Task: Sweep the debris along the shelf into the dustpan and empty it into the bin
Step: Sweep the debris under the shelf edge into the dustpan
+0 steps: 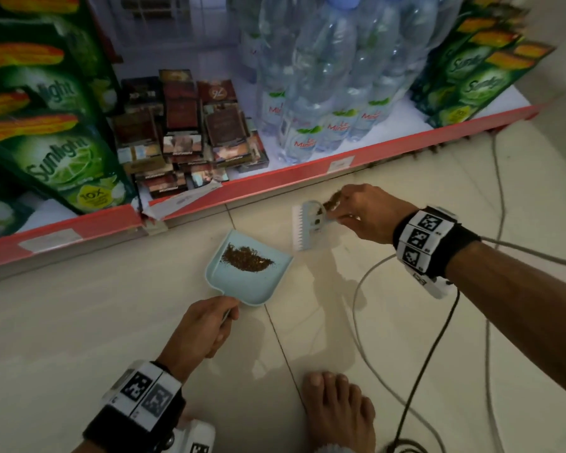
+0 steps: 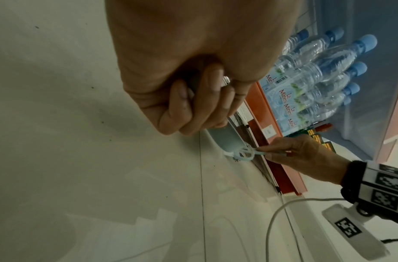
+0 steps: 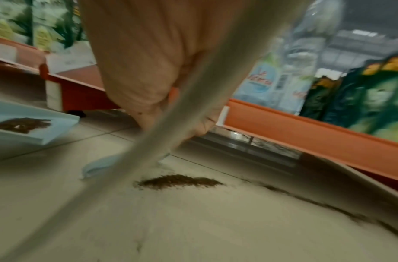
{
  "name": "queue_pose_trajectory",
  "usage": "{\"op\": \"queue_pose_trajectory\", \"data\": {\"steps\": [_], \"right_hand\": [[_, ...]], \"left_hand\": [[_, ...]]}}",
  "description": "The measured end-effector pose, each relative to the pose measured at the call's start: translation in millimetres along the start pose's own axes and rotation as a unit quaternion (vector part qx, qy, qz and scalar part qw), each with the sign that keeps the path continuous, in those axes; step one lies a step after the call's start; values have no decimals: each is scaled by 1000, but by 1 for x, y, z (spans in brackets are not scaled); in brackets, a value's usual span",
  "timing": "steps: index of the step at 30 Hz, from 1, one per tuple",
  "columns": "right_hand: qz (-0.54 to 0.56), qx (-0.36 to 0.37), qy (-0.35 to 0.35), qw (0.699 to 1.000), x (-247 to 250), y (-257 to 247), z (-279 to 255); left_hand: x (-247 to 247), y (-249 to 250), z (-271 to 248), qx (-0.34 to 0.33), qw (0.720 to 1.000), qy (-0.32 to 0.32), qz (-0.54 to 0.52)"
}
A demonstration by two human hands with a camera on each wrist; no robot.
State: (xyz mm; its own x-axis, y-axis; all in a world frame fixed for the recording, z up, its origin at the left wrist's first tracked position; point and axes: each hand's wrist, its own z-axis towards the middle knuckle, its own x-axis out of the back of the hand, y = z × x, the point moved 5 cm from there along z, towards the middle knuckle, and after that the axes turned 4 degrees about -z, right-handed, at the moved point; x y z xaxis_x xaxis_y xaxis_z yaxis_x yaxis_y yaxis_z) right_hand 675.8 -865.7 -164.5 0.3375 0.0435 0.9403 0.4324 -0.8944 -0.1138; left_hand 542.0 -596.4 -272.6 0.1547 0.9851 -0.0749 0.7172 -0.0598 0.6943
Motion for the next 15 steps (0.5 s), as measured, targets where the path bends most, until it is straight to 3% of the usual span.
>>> {"op": "queue_pose_trajectory", "data": {"steps": [4, 8, 11, 15], "right_hand": [[6, -76, 27, 997, 5, 31, -41], [62, -100, 145, 982, 20, 34, -70], [114, -121, 232, 958, 32, 27, -82], [199, -201, 294, 913, 37, 31, -107]], "left_hand": [[-11, 11, 9, 0, 999, -24, 31], [-30, 29, 16, -4, 997, -58, 56], [-46, 44, 17, -5, 995, -82, 64], [-70, 67, 15, -21, 989, -121, 82]]}}
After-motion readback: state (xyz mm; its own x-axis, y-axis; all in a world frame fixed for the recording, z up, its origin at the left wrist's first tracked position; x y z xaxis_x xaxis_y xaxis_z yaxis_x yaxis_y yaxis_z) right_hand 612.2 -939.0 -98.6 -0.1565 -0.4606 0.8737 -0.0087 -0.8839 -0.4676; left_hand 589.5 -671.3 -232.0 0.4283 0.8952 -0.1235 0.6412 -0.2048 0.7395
